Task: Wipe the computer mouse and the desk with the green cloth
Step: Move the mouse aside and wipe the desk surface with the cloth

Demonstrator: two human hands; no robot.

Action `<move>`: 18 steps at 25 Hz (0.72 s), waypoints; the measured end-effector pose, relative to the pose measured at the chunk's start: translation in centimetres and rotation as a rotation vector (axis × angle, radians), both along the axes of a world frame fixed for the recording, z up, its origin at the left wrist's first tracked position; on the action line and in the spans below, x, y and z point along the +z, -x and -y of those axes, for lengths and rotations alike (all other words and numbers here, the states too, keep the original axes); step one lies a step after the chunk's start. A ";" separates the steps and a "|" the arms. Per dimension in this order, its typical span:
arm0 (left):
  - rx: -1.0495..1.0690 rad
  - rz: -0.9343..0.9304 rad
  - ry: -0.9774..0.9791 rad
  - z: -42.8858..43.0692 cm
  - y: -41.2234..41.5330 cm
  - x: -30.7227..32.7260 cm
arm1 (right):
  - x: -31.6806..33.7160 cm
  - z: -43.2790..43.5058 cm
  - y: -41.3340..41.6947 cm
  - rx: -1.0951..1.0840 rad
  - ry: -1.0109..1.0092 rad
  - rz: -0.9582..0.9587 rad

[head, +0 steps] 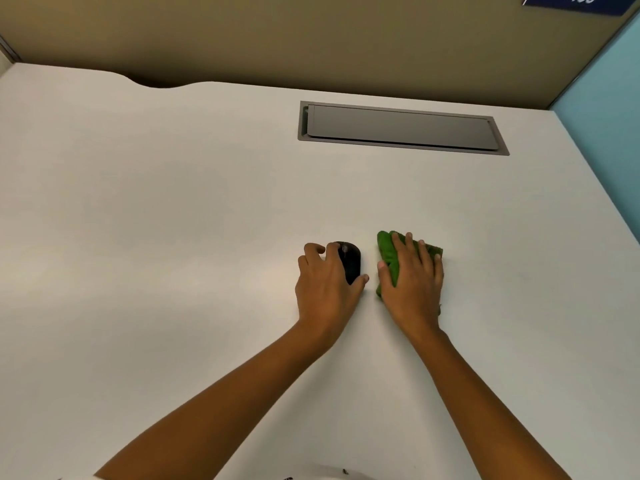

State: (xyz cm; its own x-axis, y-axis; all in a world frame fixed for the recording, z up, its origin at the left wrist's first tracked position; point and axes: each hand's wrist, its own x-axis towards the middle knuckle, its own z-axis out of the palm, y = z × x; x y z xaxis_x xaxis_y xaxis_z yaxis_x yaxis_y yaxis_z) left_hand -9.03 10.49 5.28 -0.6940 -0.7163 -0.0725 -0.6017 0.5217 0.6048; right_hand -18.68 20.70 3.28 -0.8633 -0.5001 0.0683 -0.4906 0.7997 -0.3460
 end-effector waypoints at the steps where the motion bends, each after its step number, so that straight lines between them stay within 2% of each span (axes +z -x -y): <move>1: 0.016 0.027 0.010 -0.2 0.3 0.0 | -0.5 0.2 0.0 -0.010 -0.006 -0.004; 5: 0.041 0.099 0.038 -0.4 1.2 0.1 | -1.4 0.8 0.3 -0.073 -0.019 -0.030; 10: 0.086 0.052 -0.052 0.5 1.5 0.5 | -1.8 1.8 1.0 -0.054 -0.042 -0.032; 18: 0.228 -0.111 -0.037 6.0 0.1 2.3 | -1.6 5.6 3.0 0.171 -0.047 -0.018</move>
State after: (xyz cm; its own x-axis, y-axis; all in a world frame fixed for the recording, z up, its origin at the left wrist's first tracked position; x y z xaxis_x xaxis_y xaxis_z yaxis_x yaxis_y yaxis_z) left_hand -9.09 4.52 7.60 -0.5200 -0.8535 -0.0337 -0.6300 0.3566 0.6899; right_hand -21.69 15.08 1.68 -0.7642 -0.6426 0.0555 -0.6266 0.7193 -0.3000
